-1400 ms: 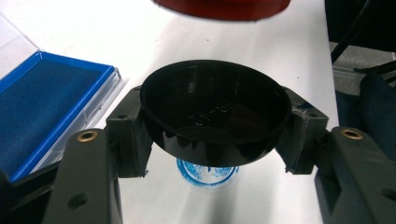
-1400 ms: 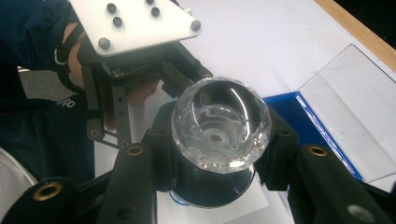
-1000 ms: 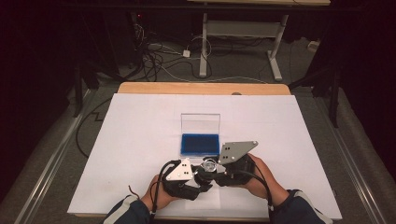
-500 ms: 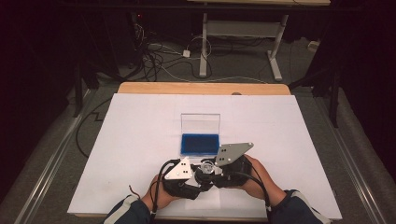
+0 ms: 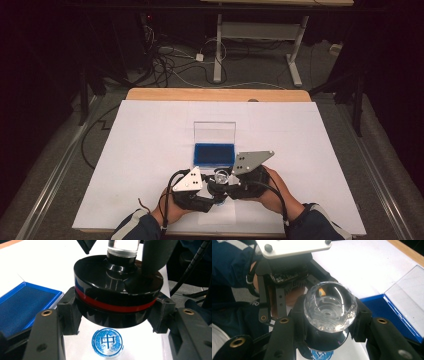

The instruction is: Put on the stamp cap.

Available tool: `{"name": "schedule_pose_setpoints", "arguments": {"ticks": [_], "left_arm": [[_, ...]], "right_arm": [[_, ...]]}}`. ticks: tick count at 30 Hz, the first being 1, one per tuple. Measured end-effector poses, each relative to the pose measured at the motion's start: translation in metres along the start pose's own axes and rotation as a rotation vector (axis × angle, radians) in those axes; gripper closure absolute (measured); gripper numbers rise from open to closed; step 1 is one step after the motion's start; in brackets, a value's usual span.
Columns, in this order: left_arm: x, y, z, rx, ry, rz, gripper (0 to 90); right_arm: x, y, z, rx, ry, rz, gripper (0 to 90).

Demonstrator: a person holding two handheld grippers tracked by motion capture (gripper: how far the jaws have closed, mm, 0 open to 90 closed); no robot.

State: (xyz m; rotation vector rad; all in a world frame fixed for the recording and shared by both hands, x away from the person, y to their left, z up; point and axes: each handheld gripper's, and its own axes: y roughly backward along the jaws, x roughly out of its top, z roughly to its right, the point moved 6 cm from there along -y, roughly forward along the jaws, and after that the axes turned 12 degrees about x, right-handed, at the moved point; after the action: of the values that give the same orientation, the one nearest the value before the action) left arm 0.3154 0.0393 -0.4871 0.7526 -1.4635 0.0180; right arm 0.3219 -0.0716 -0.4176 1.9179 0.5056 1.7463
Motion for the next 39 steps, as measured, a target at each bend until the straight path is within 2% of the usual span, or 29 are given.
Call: {"name": "schedule_pose_setpoints", "arguments": {"ticks": [10, 14, 20, 31, 39], "left_arm": [[-0.0004, 0.0017, -0.0005, 0.023, -0.015, 0.002, 36.2], [-0.0026, -0.0004, -0.0001, 0.033, -0.025, -0.024, 36.2], [-0.0039, -0.0008, -0.0012, 0.037, -0.025, -0.037, 36.2], [-0.0033, 0.0003, -0.0023, 0.040, -0.021, -0.031, 36.0], [-0.0038, 0.0001, -0.0035, 0.053, -0.015, -0.033, 35.6]], "right_arm": [[-0.0018, -0.0007, 0.0014, 0.013, -0.022, 0.009, 57.1], [-0.0045, -0.0028, 0.0016, 0.012, -0.026, -0.009, 57.2], [-0.0075, -0.0060, 0.0019, 0.008, -0.017, -0.031, 57.2], [-0.0069, -0.0047, 0.0039, 0.015, -0.026, -0.014, 57.1], [-0.0055, -0.0038, 0.0038, 0.003, -0.022, -0.013, 57.0]]}}
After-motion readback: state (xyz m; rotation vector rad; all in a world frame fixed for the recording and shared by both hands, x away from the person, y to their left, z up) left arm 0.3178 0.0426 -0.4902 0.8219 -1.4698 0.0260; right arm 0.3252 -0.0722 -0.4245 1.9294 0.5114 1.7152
